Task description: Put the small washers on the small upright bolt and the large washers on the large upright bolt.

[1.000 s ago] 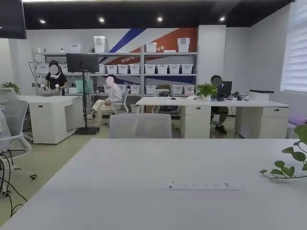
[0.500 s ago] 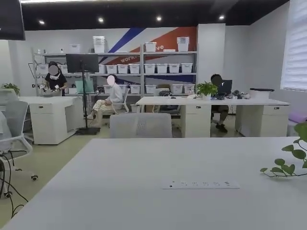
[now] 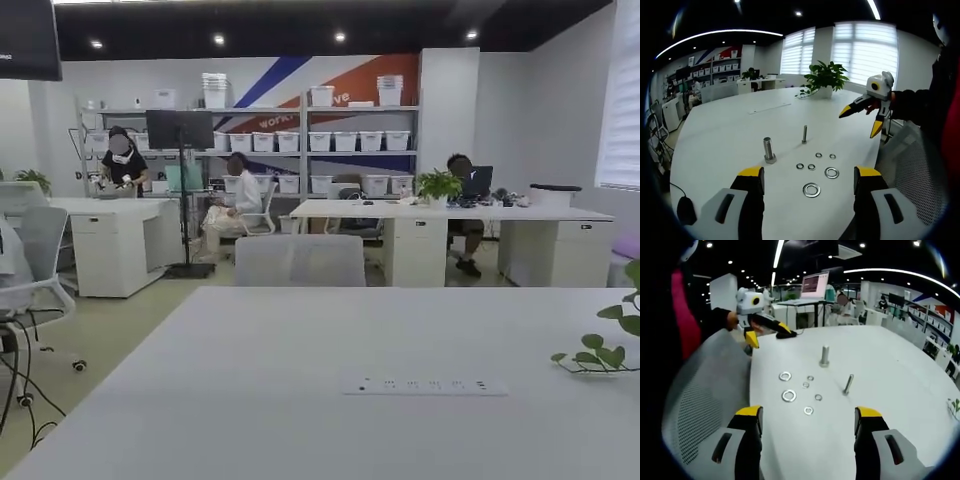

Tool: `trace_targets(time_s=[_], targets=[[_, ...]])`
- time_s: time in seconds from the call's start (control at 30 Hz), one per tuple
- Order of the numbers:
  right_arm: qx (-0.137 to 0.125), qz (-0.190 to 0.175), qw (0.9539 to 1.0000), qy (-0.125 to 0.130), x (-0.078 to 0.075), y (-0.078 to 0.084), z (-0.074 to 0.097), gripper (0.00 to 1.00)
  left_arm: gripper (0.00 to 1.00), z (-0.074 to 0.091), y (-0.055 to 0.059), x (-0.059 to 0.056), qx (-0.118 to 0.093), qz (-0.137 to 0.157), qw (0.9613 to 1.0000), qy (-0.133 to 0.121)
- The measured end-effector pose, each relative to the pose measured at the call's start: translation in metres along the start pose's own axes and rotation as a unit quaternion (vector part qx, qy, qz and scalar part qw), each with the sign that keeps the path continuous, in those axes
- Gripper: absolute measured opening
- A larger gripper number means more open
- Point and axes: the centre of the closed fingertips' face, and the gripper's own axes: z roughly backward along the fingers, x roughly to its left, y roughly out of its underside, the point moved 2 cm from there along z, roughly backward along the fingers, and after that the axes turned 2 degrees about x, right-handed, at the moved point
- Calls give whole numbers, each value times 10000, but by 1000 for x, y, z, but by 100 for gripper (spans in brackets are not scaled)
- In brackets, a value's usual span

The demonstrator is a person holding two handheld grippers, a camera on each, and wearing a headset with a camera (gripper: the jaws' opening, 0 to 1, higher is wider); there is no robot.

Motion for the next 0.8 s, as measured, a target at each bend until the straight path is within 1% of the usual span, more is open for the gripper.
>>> trace_targets(time_s=[0.1,0.23,0.43,0.53,0.63,0.8], targets=[[33,20,10000,-5,3,0,-1,76,72,-1,0,-1,-8,18,10000,46],[89,20,10000,0,4,2,0,76,72,-2,-1,-2,-47,7,10000,70],[140,28,9999,43,2,3,0,76,72,0,2,-4,-42,11,10000,41],[133,48,9999,8,6,0,-2,75,72,1,3,-4,-46,24,10000,19],[228,155,9996,-32,10,1,-4,75,72,2,2,-4,-54,21,10000,9],[244,116,9996,40,5,2,-4,74,72,0,3,-6,-24,-11,10000,40]])
